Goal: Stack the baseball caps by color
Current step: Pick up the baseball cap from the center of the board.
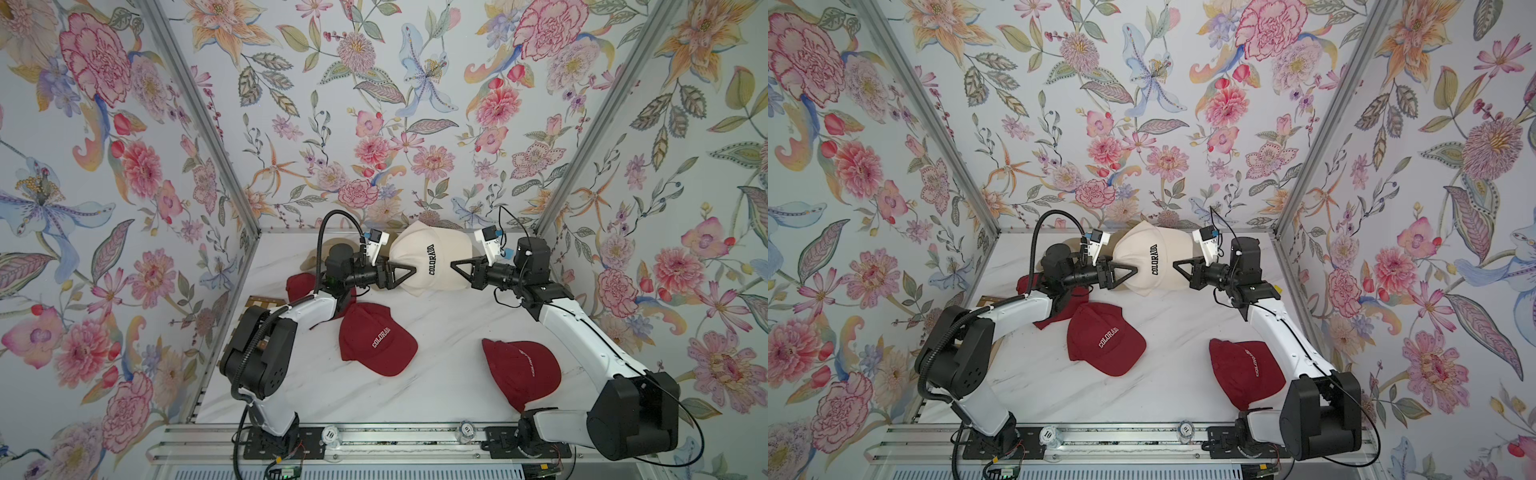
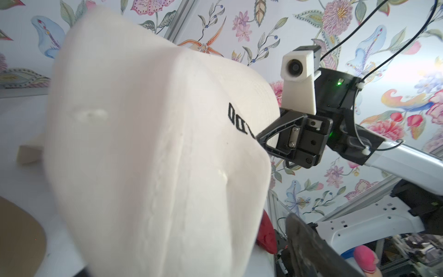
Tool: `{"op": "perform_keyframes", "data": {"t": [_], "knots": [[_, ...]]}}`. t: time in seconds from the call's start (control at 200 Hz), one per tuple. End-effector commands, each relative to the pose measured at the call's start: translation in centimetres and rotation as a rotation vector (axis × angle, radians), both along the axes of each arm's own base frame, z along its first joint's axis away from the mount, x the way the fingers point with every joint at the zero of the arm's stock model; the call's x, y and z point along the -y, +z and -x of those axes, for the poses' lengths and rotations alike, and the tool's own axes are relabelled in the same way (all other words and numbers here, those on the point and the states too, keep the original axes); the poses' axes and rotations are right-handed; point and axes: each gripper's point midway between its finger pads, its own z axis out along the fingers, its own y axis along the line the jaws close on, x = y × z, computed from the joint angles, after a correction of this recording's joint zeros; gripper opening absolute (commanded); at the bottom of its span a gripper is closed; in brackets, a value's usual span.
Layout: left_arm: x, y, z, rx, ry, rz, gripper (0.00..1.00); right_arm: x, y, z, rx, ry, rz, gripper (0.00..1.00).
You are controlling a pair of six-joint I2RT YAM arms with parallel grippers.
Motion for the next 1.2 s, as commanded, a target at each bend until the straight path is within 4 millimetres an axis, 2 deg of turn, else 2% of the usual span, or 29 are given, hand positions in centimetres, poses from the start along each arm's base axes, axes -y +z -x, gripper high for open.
{"op": "perform_keyframes", "data": {"t": [0.0,0.07,0.195,0.54,0.746,1.021,1.196], "knots": [[0.6,3.3,1.2,0.057,-0.084,0.108,0.78,-0.3,1.5,-0.1,0.058,0.011,-0.007,0.00],[0.4,3.7,1.2,0.068,-0.081,0.110,0.70,-0.3,1.3,-0.2,0.054,0.012,-0.007,0.00],[-0.3,4.5,0.8,0.095,-0.050,0.092,0.60,-0.2,0.7,-0.4,0.044,0.011,-0.010,0.00],[-1.7,6.9,0.7,0.171,-0.005,0.077,0.48,-0.3,-0.1,-1.0,0.023,0.010,-0.015,0.00],[-2.4,7.7,0.9,0.195,0.007,0.083,0.46,-0.3,-0.5,-1.3,0.016,0.008,-0.013,0.00],[-3.4,7.6,1.5,0.192,0.024,0.076,0.36,0.5,-0.9,-1.9,0.003,-0.028,-0.021,0.00],[-3.5,7.3,1.5,0.183,0.028,0.071,0.23,0.7,-0.8,-2.1,0.003,-0.036,-0.033,0.00]]}}
